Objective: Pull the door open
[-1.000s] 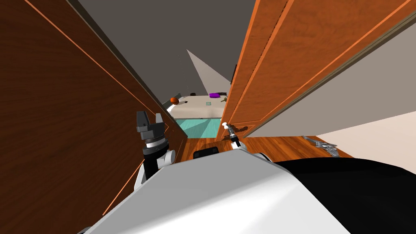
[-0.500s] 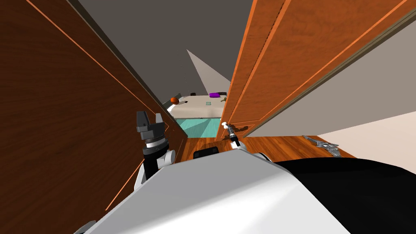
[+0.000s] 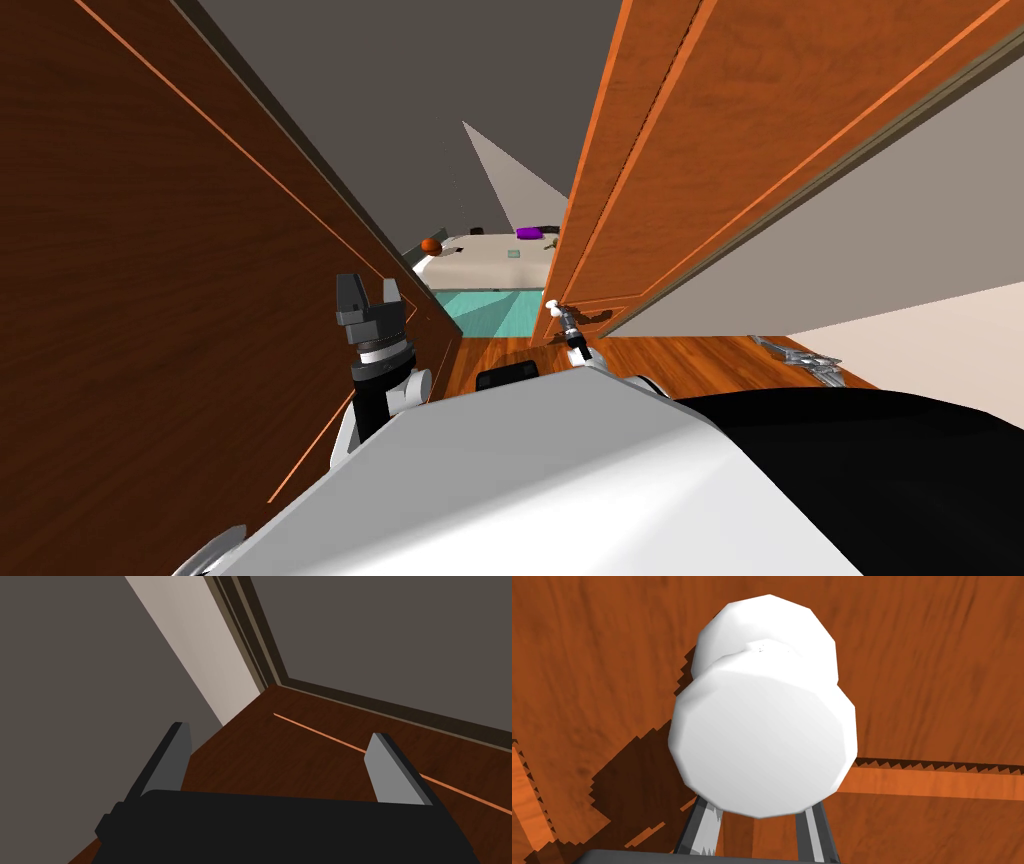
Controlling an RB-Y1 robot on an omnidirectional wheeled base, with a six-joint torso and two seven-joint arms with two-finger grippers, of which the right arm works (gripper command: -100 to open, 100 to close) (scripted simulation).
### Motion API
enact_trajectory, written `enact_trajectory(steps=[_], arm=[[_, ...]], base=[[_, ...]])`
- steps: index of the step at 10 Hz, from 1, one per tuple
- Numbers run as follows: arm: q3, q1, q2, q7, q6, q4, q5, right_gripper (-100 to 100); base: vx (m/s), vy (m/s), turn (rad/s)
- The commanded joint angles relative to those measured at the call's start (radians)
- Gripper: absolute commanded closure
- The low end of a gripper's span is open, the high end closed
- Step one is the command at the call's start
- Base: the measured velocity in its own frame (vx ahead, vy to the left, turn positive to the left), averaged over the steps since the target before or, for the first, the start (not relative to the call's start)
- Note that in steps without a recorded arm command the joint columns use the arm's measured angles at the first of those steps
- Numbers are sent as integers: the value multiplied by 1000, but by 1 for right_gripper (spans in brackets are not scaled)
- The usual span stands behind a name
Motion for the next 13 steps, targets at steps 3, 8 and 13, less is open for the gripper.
enact_trajectory(steps=[3, 8, 13], arm=[[49, -20, 17, -94, -19, 21, -29, 100], [88, -30, 9, -211, -18, 31, -82, 100], [114, -37, 4, -303, -18, 46, -117, 100]], base=[[-38, -8, 25], [-41, -19, 34], [-33, -12, 28]])
